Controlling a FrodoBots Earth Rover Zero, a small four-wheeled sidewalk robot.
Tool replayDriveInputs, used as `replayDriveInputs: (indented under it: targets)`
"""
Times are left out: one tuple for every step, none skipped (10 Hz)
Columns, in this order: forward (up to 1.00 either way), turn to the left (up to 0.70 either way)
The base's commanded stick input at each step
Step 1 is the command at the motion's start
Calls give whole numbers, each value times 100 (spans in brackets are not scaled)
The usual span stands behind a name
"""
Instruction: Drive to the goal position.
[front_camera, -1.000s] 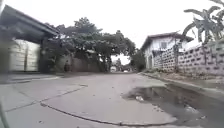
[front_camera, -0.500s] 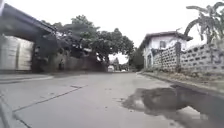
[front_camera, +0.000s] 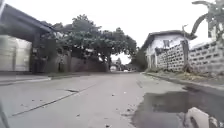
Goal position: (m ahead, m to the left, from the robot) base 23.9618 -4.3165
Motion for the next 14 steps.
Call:
replayDriveInputs:
  targets:
    - [100, -40]
    - [100, -40]
    - [100, -40]
    - [100, -40]
    - [100, -40]
    - [100, -40]
    - [100, -40]
    - [100, -31]
    - [100, -15]
    - [100, 0]
    - [100, 0]
    - [100, 0]
    - [100, 0]
    - [100, -2]
